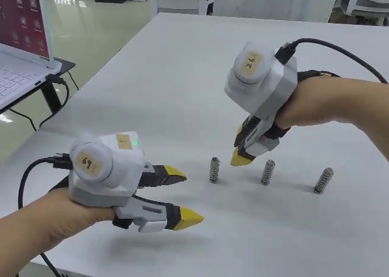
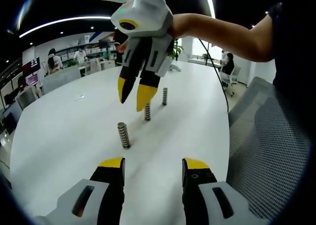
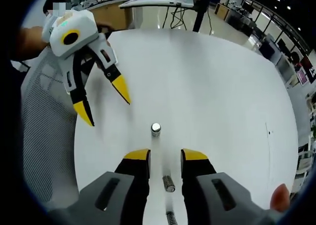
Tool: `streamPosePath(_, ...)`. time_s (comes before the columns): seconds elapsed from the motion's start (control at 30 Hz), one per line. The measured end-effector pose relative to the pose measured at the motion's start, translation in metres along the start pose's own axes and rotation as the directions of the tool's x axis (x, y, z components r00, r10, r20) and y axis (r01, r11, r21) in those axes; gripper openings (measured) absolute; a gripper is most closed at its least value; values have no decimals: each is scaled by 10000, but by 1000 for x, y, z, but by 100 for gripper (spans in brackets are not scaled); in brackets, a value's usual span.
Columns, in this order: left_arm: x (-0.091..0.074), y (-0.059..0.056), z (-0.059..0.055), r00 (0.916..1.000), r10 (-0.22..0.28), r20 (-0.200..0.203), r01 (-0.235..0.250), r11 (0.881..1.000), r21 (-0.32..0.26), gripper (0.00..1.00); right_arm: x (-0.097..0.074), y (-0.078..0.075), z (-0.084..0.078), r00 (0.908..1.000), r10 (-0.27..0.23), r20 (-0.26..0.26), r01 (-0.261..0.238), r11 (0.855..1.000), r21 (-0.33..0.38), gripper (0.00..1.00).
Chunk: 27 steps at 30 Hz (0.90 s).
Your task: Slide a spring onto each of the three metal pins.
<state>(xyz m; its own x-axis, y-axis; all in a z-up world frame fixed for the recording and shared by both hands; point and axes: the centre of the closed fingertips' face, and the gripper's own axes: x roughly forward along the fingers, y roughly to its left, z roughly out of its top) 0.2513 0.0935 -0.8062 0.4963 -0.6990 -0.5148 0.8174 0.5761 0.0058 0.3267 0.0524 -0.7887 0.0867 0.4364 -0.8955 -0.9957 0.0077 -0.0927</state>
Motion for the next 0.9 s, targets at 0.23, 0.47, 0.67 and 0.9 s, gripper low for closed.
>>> streamPosePath(0.23, 2, -3, 0, 9999, -88, -52, 89, 9999, 54, 40, -16, -6, -6, 9974, -403, 598, 372, 9979, 526, 25)
streamPosePath(0.47, 2, -4, 1, 9999, -115, -56, 116, 9999, 74, 40, -30, -14, -14, 9912, -826, 1030, 730, 9929, 938, 27)
streamPosePath(0.67, 1, -4, 1, 9999, -106, -17, 106, 9999, 44, 40, -41, -12, -24, 9846, -1079, 1373, 895, 9870, 1335, 28)
streamPosePath(0.9, 1, -4, 1, 9999, -117, 5, 117, 9999, 3, 41, -54, -9, -38, 9744, -1474, 1700, 1150, 9757, 1864, 31)
